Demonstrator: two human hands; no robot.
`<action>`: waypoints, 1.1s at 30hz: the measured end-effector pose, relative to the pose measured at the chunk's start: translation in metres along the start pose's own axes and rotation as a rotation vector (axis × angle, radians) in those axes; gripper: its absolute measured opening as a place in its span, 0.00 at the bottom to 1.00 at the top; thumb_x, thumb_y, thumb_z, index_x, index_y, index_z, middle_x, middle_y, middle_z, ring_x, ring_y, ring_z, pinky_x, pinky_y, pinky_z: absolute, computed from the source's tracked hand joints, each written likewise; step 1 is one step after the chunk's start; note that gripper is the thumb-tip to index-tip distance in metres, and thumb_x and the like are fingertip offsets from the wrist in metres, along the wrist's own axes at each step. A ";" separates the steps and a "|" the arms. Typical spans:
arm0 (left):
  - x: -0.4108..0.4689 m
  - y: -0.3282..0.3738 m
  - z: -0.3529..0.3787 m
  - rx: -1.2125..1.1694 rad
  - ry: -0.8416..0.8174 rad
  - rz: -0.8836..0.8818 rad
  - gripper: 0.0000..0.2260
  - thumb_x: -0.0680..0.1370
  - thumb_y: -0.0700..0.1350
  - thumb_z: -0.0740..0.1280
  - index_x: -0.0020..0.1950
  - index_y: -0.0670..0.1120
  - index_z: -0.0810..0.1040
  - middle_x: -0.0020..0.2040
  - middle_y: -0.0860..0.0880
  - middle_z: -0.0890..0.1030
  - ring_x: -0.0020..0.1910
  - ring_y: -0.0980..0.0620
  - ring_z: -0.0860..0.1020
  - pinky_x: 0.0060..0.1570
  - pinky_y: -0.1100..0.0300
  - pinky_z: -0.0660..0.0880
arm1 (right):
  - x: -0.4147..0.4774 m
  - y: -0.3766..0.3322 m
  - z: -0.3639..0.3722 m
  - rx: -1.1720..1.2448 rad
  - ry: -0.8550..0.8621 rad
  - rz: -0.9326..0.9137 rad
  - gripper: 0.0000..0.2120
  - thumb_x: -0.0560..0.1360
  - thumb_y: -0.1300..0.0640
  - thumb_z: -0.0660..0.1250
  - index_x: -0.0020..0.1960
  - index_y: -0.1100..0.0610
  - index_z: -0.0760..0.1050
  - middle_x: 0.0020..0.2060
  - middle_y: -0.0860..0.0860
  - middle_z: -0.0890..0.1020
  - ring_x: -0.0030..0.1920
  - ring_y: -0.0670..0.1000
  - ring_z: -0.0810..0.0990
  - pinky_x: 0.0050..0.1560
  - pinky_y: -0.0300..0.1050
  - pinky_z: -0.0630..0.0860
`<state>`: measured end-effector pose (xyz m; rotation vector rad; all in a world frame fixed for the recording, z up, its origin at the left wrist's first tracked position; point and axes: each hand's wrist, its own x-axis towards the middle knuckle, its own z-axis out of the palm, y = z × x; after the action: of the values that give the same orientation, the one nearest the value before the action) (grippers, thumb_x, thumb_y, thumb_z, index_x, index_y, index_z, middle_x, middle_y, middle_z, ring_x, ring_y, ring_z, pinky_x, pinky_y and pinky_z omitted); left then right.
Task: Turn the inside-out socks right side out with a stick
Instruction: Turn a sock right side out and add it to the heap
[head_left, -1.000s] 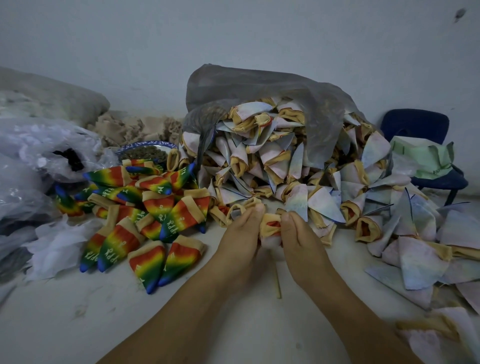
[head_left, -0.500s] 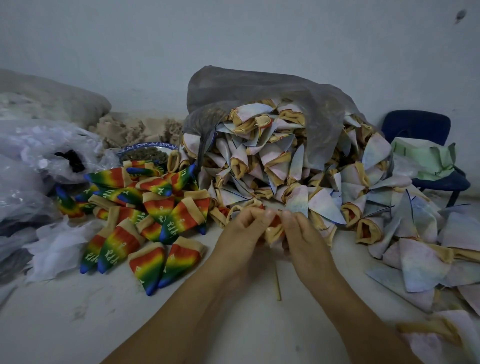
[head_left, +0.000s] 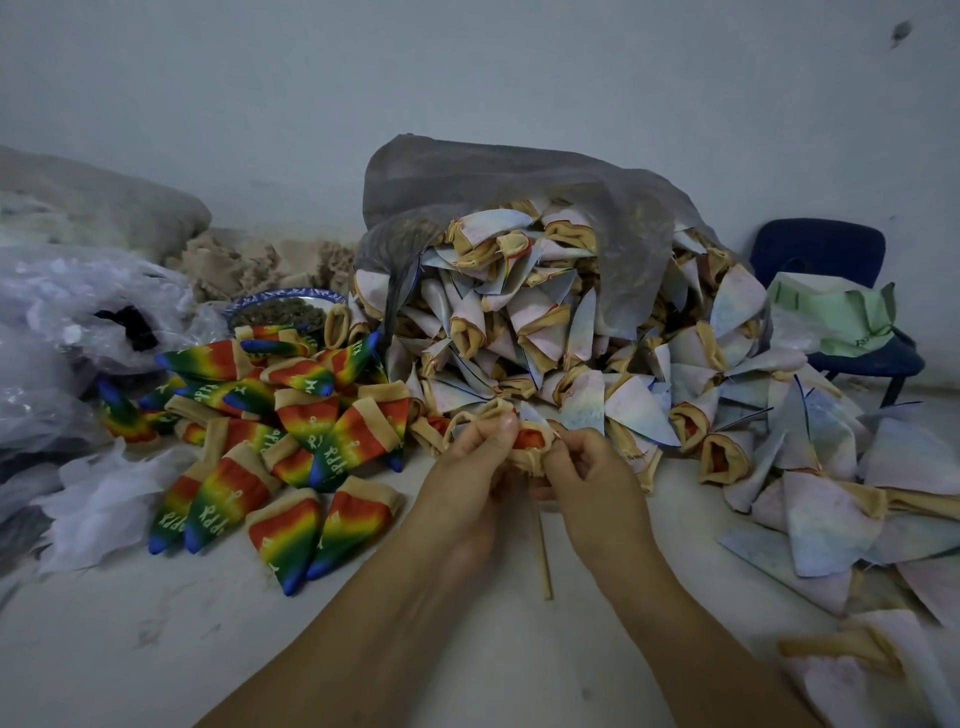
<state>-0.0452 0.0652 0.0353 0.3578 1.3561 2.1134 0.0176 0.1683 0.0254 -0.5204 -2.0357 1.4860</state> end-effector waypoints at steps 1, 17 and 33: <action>0.001 0.002 -0.001 -0.016 -0.022 -0.026 0.09 0.77 0.50 0.66 0.46 0.47 0.83 0.45 0.43 0.82 0.47 0.48 0.80 0.51 0.54 0.75 | 0.000 0.000 0.000 0.021 -0.003 0.004 0.05 0.79 0.57 0.60 0.49 0.51 0.75 0.40 0.47 0.82 0.32 0.43 0.83 0.33 0.34 0.77; 0.000 0.002 -0.003 0.209 0.043 0.141 0.13 0.73 0.54 0.70 0.56 0.53 0.79 0.51 0.49 0.82 0.45 0.55 0.81 0.51 0.57 0.79 | 0.003 0.000 -0.010 0.247 -0.113 0.065 0.07 0.79 0.55 0.61 0.51 0.51 0.78 0.42 0.46 0.84 0.44 0.44 0.83 0.40 0.32 0.76; -0.003 0.001 -0.005 0.904 0.048 0.493 0.21 0.78 0.56 0.66 0.71 0.57 0.72 0.59 0.66 0.71 0.61 0.66 0.70 0.61 0.68 0.69 | 0.003 0.000 -0.014 -0.159 -0.035 -0.209 0.07 0.79 0.53 0.61 0.46 0.41 0.71 0.44 0.42 0.78 0.43 0.38 0.77 0.38 0.27 0.72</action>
<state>-0.0455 0.0595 0.0343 1.0917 2.3942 1.7089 0.0242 0.1798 0.0291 -0.3324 -2.1733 1.2260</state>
